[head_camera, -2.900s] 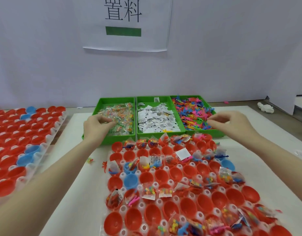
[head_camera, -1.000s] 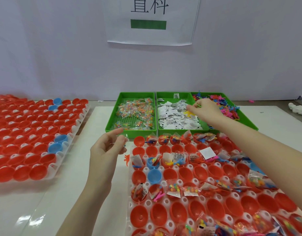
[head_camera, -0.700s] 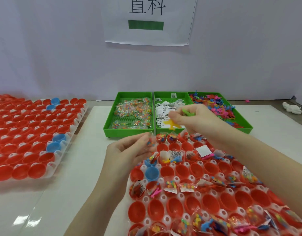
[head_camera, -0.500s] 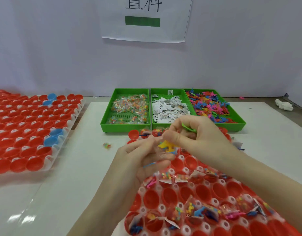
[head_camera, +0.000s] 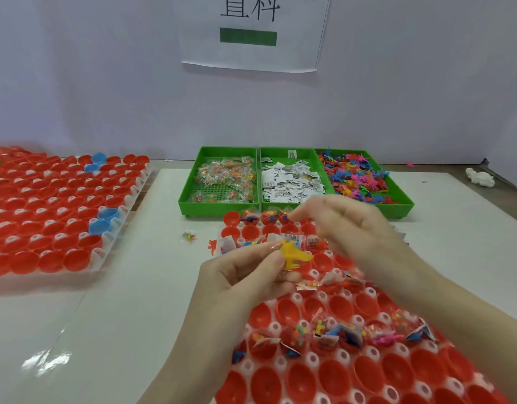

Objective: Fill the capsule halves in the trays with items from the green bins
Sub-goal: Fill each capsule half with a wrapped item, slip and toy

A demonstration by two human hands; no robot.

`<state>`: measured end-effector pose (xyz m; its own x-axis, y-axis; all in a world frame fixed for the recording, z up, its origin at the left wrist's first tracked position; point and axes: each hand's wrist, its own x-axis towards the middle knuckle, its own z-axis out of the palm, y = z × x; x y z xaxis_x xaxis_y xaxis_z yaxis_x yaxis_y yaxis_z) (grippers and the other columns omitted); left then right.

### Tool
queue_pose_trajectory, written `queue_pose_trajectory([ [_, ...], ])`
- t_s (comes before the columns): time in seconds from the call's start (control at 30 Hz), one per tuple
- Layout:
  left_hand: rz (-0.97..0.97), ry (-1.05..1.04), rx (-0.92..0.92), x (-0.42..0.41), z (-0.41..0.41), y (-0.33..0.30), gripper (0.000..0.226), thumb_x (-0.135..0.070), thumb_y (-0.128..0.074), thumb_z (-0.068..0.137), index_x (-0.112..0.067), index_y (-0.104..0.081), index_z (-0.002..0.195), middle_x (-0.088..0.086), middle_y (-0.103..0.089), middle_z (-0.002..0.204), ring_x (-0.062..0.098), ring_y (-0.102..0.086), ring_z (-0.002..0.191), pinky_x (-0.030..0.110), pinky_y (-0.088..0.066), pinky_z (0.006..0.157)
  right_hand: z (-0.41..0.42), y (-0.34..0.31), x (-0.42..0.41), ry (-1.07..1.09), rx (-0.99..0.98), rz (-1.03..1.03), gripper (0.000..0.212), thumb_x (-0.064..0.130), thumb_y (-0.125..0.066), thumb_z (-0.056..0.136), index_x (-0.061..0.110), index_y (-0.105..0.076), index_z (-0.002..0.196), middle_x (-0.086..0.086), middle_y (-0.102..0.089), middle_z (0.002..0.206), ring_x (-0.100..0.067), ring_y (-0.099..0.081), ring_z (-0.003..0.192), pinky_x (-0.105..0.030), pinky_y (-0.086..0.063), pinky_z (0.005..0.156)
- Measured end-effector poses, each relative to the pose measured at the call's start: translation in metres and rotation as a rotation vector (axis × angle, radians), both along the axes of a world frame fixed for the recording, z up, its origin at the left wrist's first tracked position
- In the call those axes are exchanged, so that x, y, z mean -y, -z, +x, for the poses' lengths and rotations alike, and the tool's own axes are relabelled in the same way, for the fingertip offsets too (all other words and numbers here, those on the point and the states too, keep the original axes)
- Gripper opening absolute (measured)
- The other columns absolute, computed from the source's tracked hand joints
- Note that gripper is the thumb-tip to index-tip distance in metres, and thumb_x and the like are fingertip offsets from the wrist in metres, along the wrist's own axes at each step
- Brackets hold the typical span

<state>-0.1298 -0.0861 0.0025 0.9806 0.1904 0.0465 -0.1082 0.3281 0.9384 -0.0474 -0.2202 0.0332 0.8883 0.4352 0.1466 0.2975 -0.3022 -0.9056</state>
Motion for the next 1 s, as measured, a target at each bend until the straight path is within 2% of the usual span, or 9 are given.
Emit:
queue_pose_trajectory([
  [0.07, 0.023, -0.022, 0.002, -0.005, 0.003, 0.002, 0.020, -0.023, -0.064, 0.061, -0.022, -0.077, 0.077, 0.009, -0.072, 0.068, 0.014, -0.070, 0.064, 0.015, -0.052, 0.057, 0.028, -0.007, 0.007, 0.148, -0.134, 0.005, 0.026, 0.020, -0.043, 0.095, 0.010, -0.067, 0.097, 0.007, -0.042, 0.036, -0.004, -0.037, 0.031, -0.008, -0.031, 0.037],
  [0.17, 0.035, -0.086, -0.005, -0.017, 0.016, 0.005, 0.016, -0.019, -0.063, 0.067, -0.012, -0.074, 0.075, 0.007, -0.071, 0.066, 0.012, -0.069, 0.063, 0.015, -0.052, 0.057, 0.062, -0.011, 0.027, 0.276, -0.002, -0.089, 0.036, 0.010, -0.030, 0.097, 0.005, -0.064, 0.107, 0.008, -0.031, 0.055, -0.003, -0.026, 0.045, -0.014, -0.023, 0.044],
  [0.27, 0.041, -0.082, -0.013, -0.026, 0.031, 0.004, 0.016, -0.017, -0.062, 0.068, -0.011, -0.070, 0.080, 0.006, -0.071, 0.065, 0.010, -0.068, 0.062, 0.015, -0.052, 0.057, 0.087, -0.006, 0.039, 0.379, 0.010, -0.126, 0.034, 0.009, -0.032, 0.096, 0.009, -0.063, 0.111, 0.009, -0.036, 0.060, 0.001, -0.032, 0.054, -0.013, -0.029, 0.045],
  [0.43, 0.000, -0.156, -0.030, -0.040, 0.060, 0.006, 0.023, -0.021, -0.065, 0.063, -0.012, -0.069, 0.083, 0.003, -0.070, 0.066, 0.009, -0.068, 0.063, 0.014, -0.051, 0.058, 0.116, 0.006, 0.046, 0.390, 0.062, -0.206, 0.025, 0.005, -0.040, 0.095, 0.009, -0.064, 0.101, 0.019, -0.048, 0.055, 0.004, -0.042, 0.045, -0.005, -0.029, 0.036],
  [0.6, -0.153, -0.199, -0.111, -0.062, 0.121, 0.002, 0.014, -0.002, -0.062, 0.081, 0.003, -0.061, 0.094, 0.005, -0.068, 0.067, 0.008, -0.067, 0.062, 0.013, -0.054, 0.060, 0.138, 0.022, 0.027, 0.351, 0.063, -0.328, 0.025, 0.006, -0.043, 0.094, 0.006, -0.065, 0.106, -0.001, -0.055, 0.063, -0.019, -0.040, 0.047, -0.027, -0.034, 0.046],
  [0.7, -0.108, -0.266, -0.172, -0.071, 0.155, 0.001, 0.014, 0.001, -0.061, 0.085, 0.005, -0.058, 0.098, 0.010, -0.064, 0.077, 0.012, -0.064, 0.065, 0.013, -0.054, 0.059, 0.148, 0.031, 0.013, 0.341, 0.088, -0.364, 0.027, 0.010, -0.042, 0.094, 0.007, -0.065, 0.108, -0.020, -0.067, 0.093, -0.039, -0.061, 0.077, -0.040, -0.051, 0.065],
  [0.8, 0.034, -0.223, -0.191, -0.071, 0.172, 0.005, 0.006, 0.003, -0.065, 0.080, -0.002, -0.062, 0.082, 0.009, -0.065, 0.083, 0.014, -0.063, 0.072, 0.012, -0.053, 0.058, 0.161, 0.042, 0.008, 0.323, 0.090, -0.498, 0.025, 0.019, -0.048, 0.092, 0.007, -0.066, 0.104, -0.012, -0.068, 0.099, -0.034, -0.063, 0.086, -0.037, -0.050, 0.074],
  [0.93, 0.043, -0.209, -0.207, -0.067, 0.183, 0.006, 0.012, 0.009, -0.065, 0.078, -0.003, -0.062, 0.075, 0.008, -0.064, 0.085, 0.015, -0.063, 0.073, 0.012, -0.053, 0.054, 0.177, 0.051, 0.012, 0.337, 0.111, -0.751, 0.025, 0.026, -0.060, 0.085, 0.005, -0.068, 0.096, 0.002, -0.058, 0.062, -0.012, -0.046, 0.050, -0.027, -0.040, 0.055],
  [1.0, 0.076, -0.130, -0.199, -0.055, 0.186, 0.002, 0.010, 0.008, -0.065, 0.078, -0.002, -0.062, 0.080, 0.008, -0.065, 0.085, 0.014, -0.064, 0.070, 0.012, -0.052, 0.054, 0.182, 0.052, 0.013, 0.372, 0.164, -0.718, 0.031, 0.033, -0.061, 0.086, 0.005, -0.069, 0.098, 0.006, -0.060, 0.070, -0.012, -0.052, 0.061, -0.030, -0.047, 0.068],
])
